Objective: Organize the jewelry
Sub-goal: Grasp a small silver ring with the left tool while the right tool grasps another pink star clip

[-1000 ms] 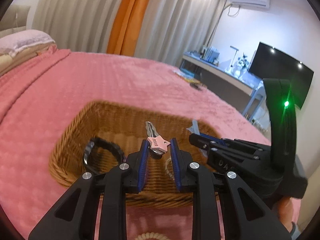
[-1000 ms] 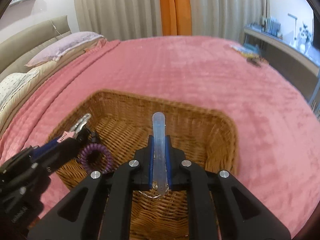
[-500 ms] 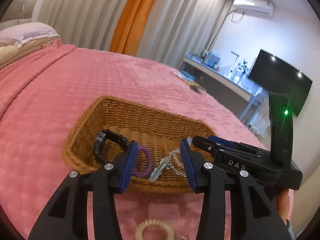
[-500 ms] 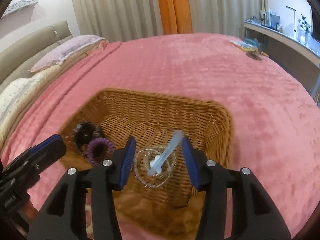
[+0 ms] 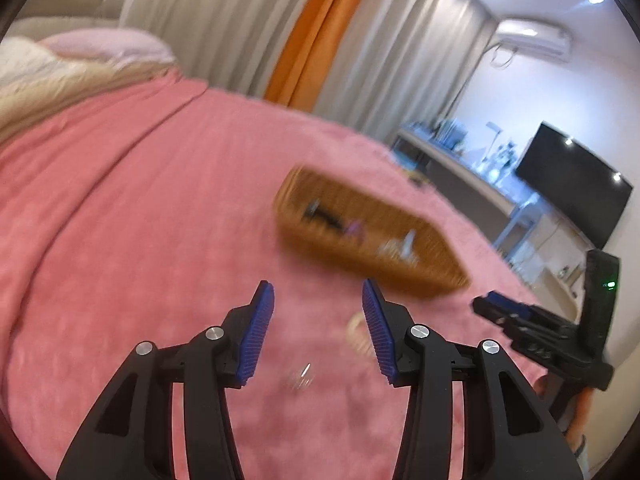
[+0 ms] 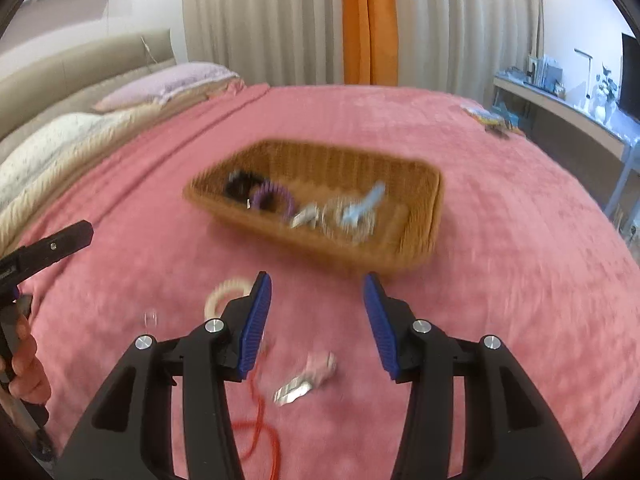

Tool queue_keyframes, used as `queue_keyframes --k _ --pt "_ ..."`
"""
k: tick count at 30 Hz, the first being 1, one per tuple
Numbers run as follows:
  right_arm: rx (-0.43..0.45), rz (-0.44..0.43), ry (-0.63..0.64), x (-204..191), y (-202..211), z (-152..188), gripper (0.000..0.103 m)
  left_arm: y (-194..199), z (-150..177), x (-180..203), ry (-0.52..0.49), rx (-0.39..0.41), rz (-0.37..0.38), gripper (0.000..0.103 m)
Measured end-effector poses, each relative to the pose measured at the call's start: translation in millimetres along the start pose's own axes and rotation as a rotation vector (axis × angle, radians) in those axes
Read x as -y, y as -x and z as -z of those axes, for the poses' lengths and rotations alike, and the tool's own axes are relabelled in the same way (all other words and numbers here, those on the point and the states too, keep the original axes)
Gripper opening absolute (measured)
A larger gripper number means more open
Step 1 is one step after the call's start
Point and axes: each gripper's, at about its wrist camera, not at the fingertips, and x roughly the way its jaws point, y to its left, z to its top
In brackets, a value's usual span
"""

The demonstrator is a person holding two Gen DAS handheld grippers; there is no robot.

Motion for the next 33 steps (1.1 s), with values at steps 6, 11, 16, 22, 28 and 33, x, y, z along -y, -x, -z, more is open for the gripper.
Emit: queue_keyframes --k 6,11,16,22,28,33 --pt "-0.117 -0.047 -0.085 3.3 -18.5 35.1 0.045 -28.1 35.0 -13.1 0.01 -0.175 -0.019 0.044" --pt "-0.181 -0.078 -0.169 18.7 -26.8 47.9 0.045 -45.5 39.6 -14.1 -0.025 -0.225 -0.036 0.044" --pt "-0.245 -0.094 -0.225 25.6 -40.3 49.2 0.045 -52.9 49.1 -2.5 -0.105 -0.246 -0.081 0.044" --pt "-0.262 -0.025 -0.182 10.1 -51.5 40.7 0.041 -49.1 49.5 -7.8 -0.081 -0.228 -0.088 0.043" --pt "-0.246 0.053 -0.042 -11.6 -53.0 38.5 0.021 -52.0 51.4 -2.9 -0.1 -0.24 -0.09 0.043" --pt "-0.253 0.044 0.037 -4.6 -44.9 47.8 0.021 -57.9 51.6 1.9 -0.125 -0.265 -0.104 0.044"
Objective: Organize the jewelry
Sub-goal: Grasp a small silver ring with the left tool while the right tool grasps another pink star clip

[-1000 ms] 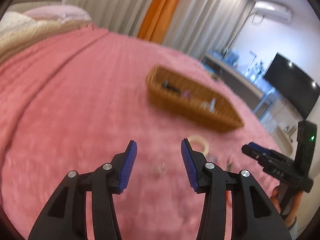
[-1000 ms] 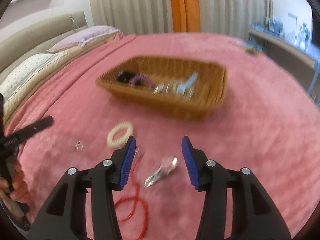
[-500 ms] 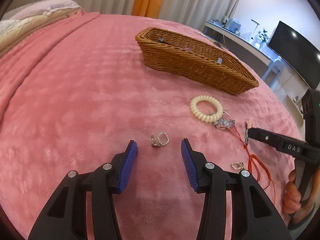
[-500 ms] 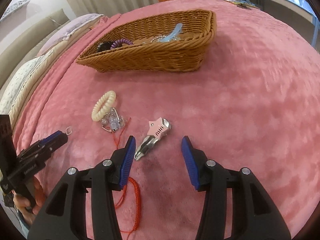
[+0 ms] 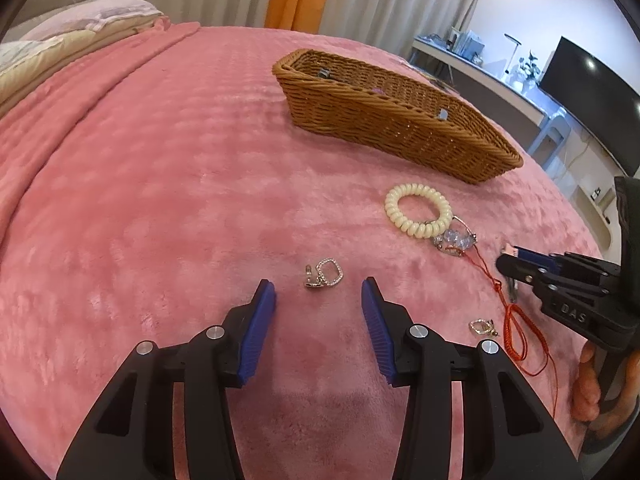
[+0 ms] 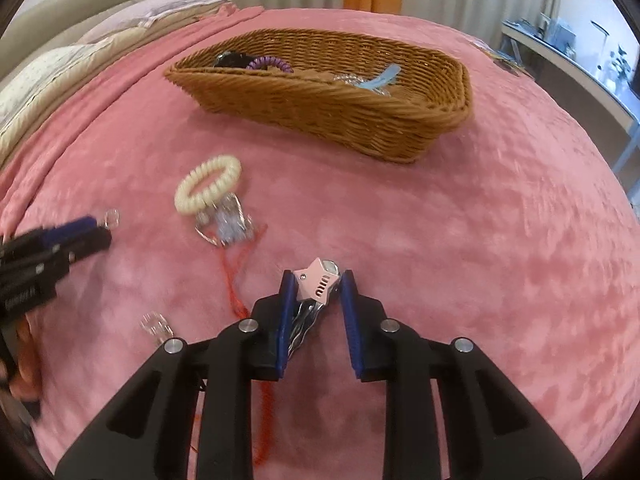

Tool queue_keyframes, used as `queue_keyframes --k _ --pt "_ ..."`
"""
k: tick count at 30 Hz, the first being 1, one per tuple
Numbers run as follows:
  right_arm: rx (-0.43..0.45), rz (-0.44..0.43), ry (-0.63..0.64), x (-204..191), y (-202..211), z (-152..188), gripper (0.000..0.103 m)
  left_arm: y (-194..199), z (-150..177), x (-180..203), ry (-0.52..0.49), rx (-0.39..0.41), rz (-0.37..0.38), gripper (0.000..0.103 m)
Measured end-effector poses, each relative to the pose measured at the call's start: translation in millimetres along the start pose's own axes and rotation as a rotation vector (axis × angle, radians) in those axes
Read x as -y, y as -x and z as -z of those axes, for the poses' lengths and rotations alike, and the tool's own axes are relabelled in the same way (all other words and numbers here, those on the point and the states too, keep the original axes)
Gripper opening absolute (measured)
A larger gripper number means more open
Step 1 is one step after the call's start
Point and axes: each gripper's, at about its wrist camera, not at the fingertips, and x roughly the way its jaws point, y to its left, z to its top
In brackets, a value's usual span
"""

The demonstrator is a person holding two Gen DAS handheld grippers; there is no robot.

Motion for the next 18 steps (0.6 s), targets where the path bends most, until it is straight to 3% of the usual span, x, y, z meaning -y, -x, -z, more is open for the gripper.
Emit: queue_keyframes --k 3,7,10,12,18 --pt "0.009 -0.029 -0.007 7.3 0.1 3.0 0.021 -5.9 -5.8 5.1 -0.028 -0.016 -0.02 0.044" --pt "0.034 0.002 0.035 -1.9 1.2 5.8 0.021 -13.0 -8.3 17.7 -0.098 -0.03 -0.052 0.044" --pt "0.061 0.005 0.052 -3.8 5.0 8.3 0.021 -10.5 -6.4 14.6 -0.09 -0.022 -0.022 0.037" --pt "0.077 -0.01 0.055 -4.7 7.8 8.6 0.021 -9.5 -5.7 12.2 -0.083 -0.018 -0.009 0.025" --pt "0.089 -0.035 0.046 -3.2 9.9 9.6 0.021 -12.1 -6.2 16.7 -0.105 -0.024 -0.018 0.02"
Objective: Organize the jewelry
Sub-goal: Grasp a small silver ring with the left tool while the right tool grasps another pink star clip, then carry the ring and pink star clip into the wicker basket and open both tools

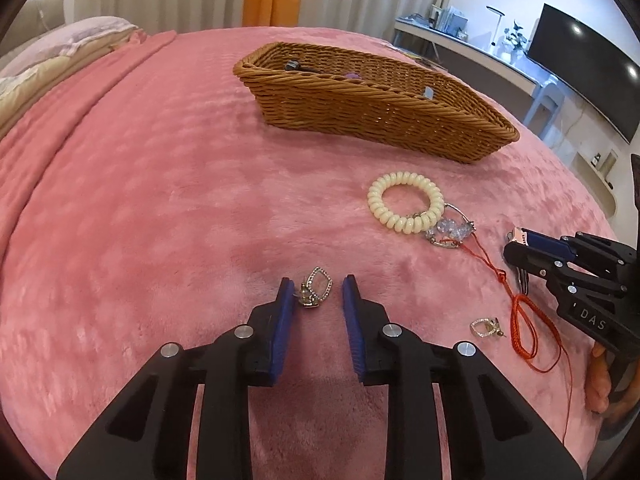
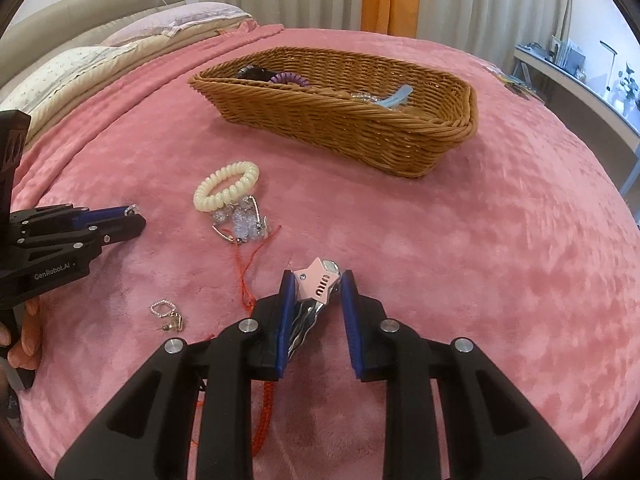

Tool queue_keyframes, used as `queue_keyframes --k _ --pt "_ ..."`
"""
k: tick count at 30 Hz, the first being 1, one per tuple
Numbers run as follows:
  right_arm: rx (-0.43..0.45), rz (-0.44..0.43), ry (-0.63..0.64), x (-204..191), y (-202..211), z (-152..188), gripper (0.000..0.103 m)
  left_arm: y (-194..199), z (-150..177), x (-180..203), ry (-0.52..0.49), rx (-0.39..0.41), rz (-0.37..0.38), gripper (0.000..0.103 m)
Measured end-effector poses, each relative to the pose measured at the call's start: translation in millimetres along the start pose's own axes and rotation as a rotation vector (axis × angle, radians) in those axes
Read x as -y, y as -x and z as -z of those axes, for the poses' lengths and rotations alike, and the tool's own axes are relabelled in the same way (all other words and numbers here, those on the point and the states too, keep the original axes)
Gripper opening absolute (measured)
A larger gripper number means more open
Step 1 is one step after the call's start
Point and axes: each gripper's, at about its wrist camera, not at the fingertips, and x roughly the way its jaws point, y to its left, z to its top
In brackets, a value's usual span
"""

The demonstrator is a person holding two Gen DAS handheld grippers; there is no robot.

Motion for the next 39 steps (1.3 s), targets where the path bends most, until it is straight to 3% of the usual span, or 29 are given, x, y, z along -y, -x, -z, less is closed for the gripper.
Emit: queue_keyframes --k 2,4,9,16,21,27,30,39 --pt "0.01 -0.001 -0.006 0.6 2.2 0.0 0.021 1.3 0.7 1.9 -0.005 0.008 -0.003 0.012" --pt "0.024 -0.004 -0.01 0.8 4.9 1.1 0.021 3.0 1.9 4.5 -0.016 0.018 -0.013 0.009" --pt "0.045 -0.017 -0.022 3.4 9.8 2.6 0.021 8.7 4.0 9.1 -0.035 0.047 -0.019 0.008" --pt "0.106 -0.025 -0.04 8.2 26.7 2.3 0.021 36.0 4.5 20.0 -0.067 0.161 -0.029 0.008" --pt "0.17 0.024 -0.012 8.0 56.4 -6.9 0.021 66.5 -6.0 36.4 -0.084 0.239 -0.006 0.008" --pt "0.302 0.074 0.051 8.5 111.7 -53.0 0.021 109.8 -46.5 60.6 -0.122 0.377 0.029 0.008" --pt "0.349 0.088 0.064 11.3 119.6 -83.2 0.021 119.8 -76.9 70.2 -0.135 0.433 0.041 0.008" --pt "0.336 0.008 -0.007 30.5 69.4 -164.9 0.021 74.3 -154.9 70.9 -0.097 0.459 0.055 0.009"
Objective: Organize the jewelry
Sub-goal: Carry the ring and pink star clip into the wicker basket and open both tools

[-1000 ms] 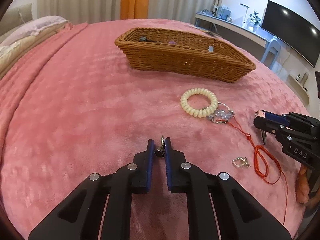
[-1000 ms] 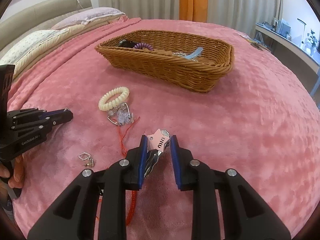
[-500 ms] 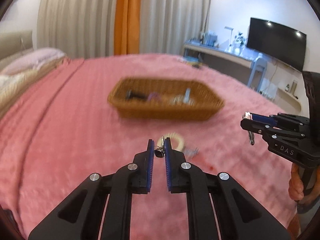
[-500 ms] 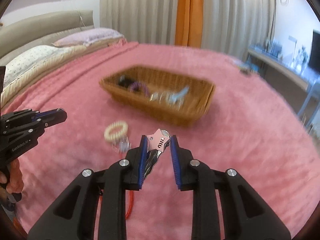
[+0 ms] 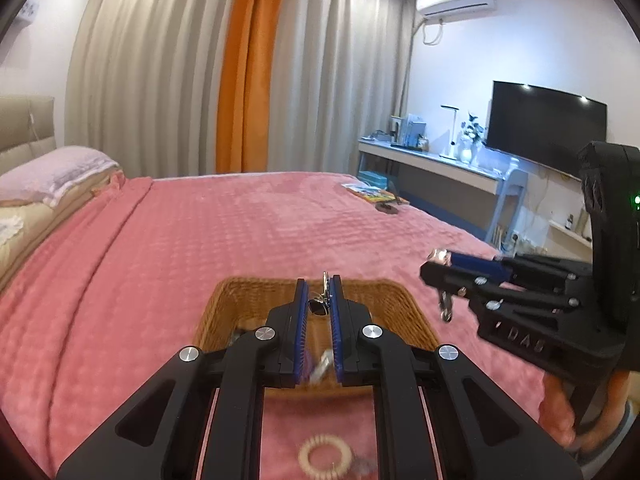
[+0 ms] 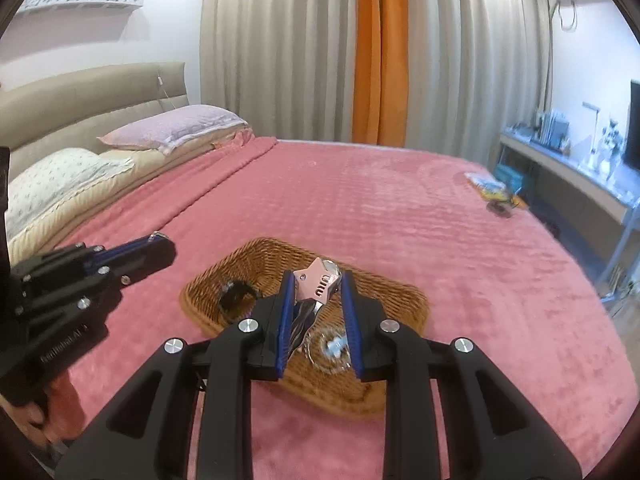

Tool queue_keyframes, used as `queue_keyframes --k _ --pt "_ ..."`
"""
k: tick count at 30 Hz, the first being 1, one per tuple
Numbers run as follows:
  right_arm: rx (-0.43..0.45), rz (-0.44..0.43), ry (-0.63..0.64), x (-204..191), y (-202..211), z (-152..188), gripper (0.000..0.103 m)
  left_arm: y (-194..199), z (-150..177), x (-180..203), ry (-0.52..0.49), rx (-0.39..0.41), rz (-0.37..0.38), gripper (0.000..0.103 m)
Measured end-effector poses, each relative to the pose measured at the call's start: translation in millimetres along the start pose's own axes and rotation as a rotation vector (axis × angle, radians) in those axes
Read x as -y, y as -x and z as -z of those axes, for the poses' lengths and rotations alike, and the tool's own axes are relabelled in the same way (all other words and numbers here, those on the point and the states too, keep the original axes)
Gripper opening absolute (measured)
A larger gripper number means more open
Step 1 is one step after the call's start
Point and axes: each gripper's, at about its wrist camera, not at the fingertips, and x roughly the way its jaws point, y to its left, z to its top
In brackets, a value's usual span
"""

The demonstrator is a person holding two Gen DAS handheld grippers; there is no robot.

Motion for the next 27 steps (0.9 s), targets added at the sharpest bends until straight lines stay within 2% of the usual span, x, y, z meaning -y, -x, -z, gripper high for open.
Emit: queue_keyframes --k 5,12,18,23,26,27 --pt "-0.068 -0.014 -0.059 11.6 -53.1 -1.2 0.021 -41.5 5.4 -10.0 0.021 -0.035 -0.028 0.009" --pt "-0.181 -0.034 -0.17 31.2 -116.4 27.7 0.021 -93.8 37.4 -21.7 0.032 -0.128 -0.024 0.009" --pt "-0.24 -0.025 -0.189 41.4 -137.0 40.4 0.021 -113.7 51.3 -31.6 0.054 -0.184 -0.017 0.01" --pt "-0.274 -0.023 -0.182 42.8 -145.6 45.2 0.021 -114.6 53.3 -31.6 0.06 -0.195 -0.013 0.012" --pt "-0.288 -0.028 -0.187 43.6 -148.0 48.7 0.025 -113.6 52.7 -33.9 0.074 -0.197 -0.001 0.024" --pt "-0.288 -0.034 -0.195 44.9 -147.4 49.5 0.034 -112.0 52.5 -34.2 0.077 -0.193 -0.001 0.029"
